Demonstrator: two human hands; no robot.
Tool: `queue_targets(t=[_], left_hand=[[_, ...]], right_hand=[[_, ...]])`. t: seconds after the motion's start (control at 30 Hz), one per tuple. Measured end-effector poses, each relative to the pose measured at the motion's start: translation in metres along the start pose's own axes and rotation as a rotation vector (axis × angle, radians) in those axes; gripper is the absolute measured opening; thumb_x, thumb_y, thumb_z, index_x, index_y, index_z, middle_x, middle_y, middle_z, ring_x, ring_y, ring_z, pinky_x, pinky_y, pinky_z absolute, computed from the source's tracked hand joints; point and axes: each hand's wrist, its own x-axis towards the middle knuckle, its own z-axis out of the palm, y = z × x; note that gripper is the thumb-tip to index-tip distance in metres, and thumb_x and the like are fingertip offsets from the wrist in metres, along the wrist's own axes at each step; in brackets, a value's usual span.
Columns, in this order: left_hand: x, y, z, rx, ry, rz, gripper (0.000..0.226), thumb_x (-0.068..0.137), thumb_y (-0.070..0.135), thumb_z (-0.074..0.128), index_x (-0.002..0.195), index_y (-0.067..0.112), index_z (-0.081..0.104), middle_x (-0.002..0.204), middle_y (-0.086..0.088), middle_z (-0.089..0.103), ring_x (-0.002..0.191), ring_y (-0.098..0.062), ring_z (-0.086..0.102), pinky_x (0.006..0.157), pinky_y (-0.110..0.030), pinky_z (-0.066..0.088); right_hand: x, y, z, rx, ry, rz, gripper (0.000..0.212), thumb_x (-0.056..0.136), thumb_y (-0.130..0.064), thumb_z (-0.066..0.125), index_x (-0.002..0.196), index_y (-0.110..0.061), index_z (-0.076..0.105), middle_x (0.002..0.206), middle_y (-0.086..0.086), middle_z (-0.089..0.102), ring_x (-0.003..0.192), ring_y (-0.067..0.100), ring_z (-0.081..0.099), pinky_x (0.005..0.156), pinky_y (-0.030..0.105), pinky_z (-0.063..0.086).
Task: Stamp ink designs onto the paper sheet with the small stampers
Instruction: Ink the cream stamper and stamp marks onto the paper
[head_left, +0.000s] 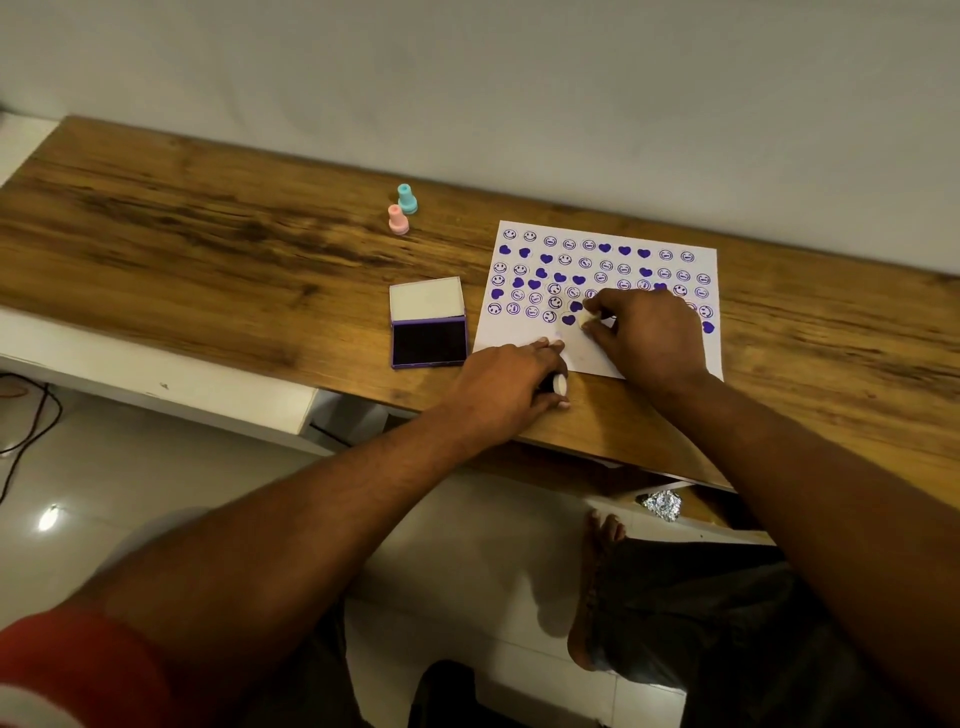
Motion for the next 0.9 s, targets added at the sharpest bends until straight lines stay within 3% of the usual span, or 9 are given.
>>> queue_targets(t=[0.23,0.37,0.53,0.63,0.77,0.9], left_hand=[[-0.003,0.002,0.0,-0.018,0.03,-0.011,0.042,0.098,0.046,0.07,0.136,0.029,0.067,0.161,0.006,0.05,0.139,-0.023,0.056,0.098,-0.043,0.052],[-0.003,0.003,-0.005,-0.029,0.017,-0.013,0.043,0.097,0.047,0.071,0.136,0.028,0.067,0.161,0.006,0.05,0.139,-0.022,0.056,0.1,-0.043,0.052],[-0.004,0.005,-0.008,-0.112,0.041,-0.068,0.048,0.096,0.043,0.074,0.139,0.024,0.067,0.157,0.002,0.056,0.139,-0.023,0.057,0.106,-0.045,0.049],[-0.003,0.004,-0.009,-0.152,0.096,-0.102,0.046,0.095,0.046,0.075,0.137,0.027,0.067,0.158,0.001,0.055,0.138,-0.021,0.058,0.108,-0.047,0.05],[-0.002,0.001,-0.012,-0.223,0.224,-0.176,0.044,0.091,0.052,0.077,0.129,0.031,0.07,0.138,0.002,0.071,0.125,-0.02,0.064,0.096,-0.036,0.054],[0.0,-0.005,-0.017,-0.347,0.358,-0.247,0.043,0.085,0.05,0.085,0.12,0.027,0.076,0.123,0.003,0.077,0.114,-0.017,0.07,0.092,-0.033,0.055]], right_hand=[[0.004,-0.002,-0.001,-0.016,-0.021,0.03,0.03,0.097,-0.039,0.072,0.123,-0.024,0.076,0.109,-0.001,0.081,0.102,0.025,0.074,0.075,0.027,0.042],[0.007,0.001,-0.007,0.011,-0.057,0.034,0.03,0.094,-0.043,0.075,0.12,-0.029,0.076,0.107,-0.005,0.081,0.102,0.023,0.073,0.076,0.03,0.048],[0.016,0.008,-0.023,0.31,0.079,0.24,0.033,0.086,-0.049,0.082,0.112,-0.029,0.078,0.096,-0.01,0.079,0.082,0.007,0.074,0.082,0.032,0.057],[0.021,0.016,-0.03,0.451,0.093,0.312,0.035,0.081,-0.047,0.088,0.109,-0.027,0.08,0.094,-0.006,0.079,0.077,0.008,0.075,0.08,0.032,0.06],[0.022,0.019,-0.03,0.583,0.059,0.328,0.035,0.081,-0.038,0.09,0.11,-0.022,0.08,0.095,0.003,0.08,0.081,0.021,0.079,0.084,0.045,0.064],[0.021,0.011,-0.026,0.614,0.021,0.31,0.036,0.081,-0.038,0.09,0.112,-0.022,0.079,0.097,0.001,0.08,0.084,0.018,0.078,0.087,0.043,0.064]])
